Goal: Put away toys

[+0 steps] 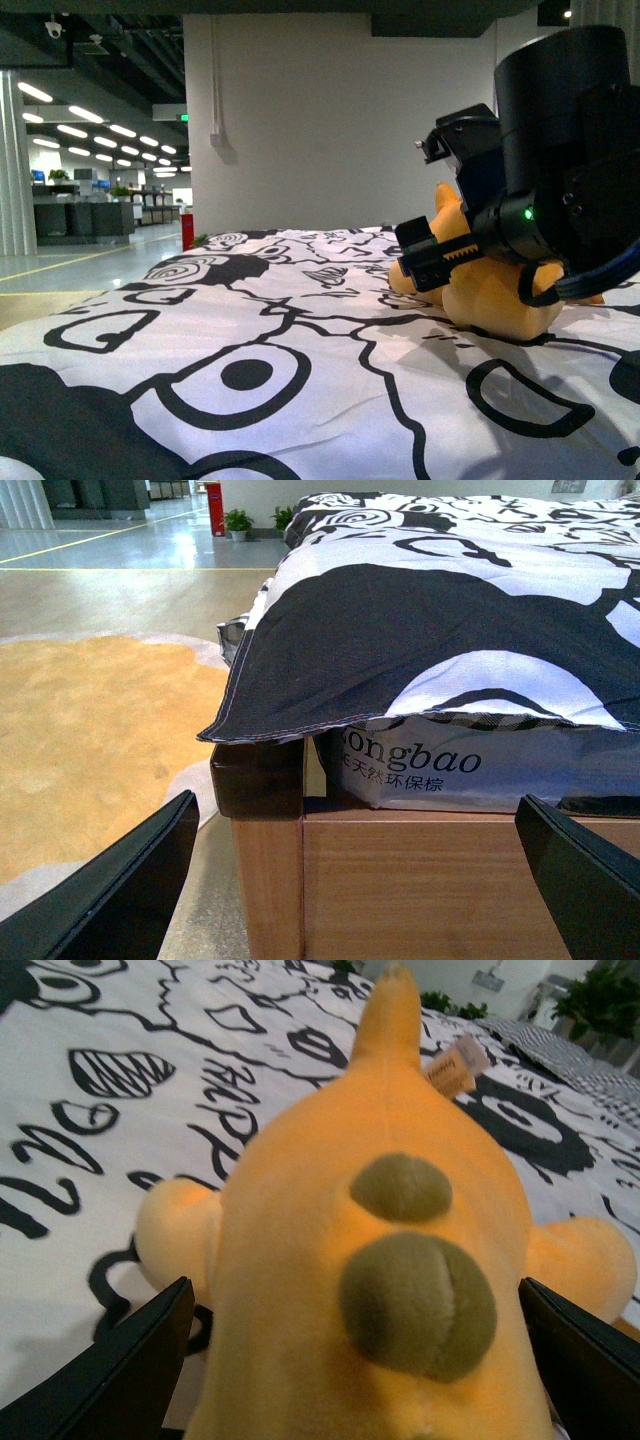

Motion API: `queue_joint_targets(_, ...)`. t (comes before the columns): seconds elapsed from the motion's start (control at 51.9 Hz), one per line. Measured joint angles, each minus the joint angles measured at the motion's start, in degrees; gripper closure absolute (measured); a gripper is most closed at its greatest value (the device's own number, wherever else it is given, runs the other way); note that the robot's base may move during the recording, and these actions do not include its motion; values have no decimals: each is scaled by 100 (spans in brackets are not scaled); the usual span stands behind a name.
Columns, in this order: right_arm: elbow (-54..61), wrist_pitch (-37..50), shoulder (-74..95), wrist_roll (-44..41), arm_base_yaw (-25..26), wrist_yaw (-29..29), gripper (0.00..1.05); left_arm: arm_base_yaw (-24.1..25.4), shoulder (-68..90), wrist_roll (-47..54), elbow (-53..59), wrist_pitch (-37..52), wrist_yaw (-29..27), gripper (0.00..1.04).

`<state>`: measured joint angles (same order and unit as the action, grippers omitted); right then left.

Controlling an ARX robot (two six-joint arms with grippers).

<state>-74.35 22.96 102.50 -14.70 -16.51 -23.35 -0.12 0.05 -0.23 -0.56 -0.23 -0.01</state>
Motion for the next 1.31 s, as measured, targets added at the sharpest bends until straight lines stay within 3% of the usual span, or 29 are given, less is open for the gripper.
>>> queue_joint_targets(0.366, 476, 55, 31, 234, 83, 125, 7, 0, 0, 0, 0, 0, 0, 6)
queue_joint_targets(0.52, 621, 369, -9, 251, -26, -131, 30, 0, 0, 0, 0, 0, 0, 6)
queue_joint_targets(0.751, 632, 319, -382, 476, -140, 140, 60, 0, 0, 0, 0, 0, 0, 6)
queue_joint_targets(0.886, 664, -26, -1207, 1209, -129, 820, 84, 0, 0, 0, 0, 0, 0, 6)
queue_joint_targets(0.982, 874, -151, -1910, 1620, -11, 1370, 94, 0, 0, 0, 0, 0, 0, 6)
queue_joint_targets(1.117, 1397, -341, -2942, 2020, 326, 2050, 96, 0, 0, 0, 0, 0, 0, 6)
queue_joint_targets(1.31, 2776, -741, -4900, 2664, 1539, 3641, 97, 0, 0, 0, 0, 0, 0, 6)
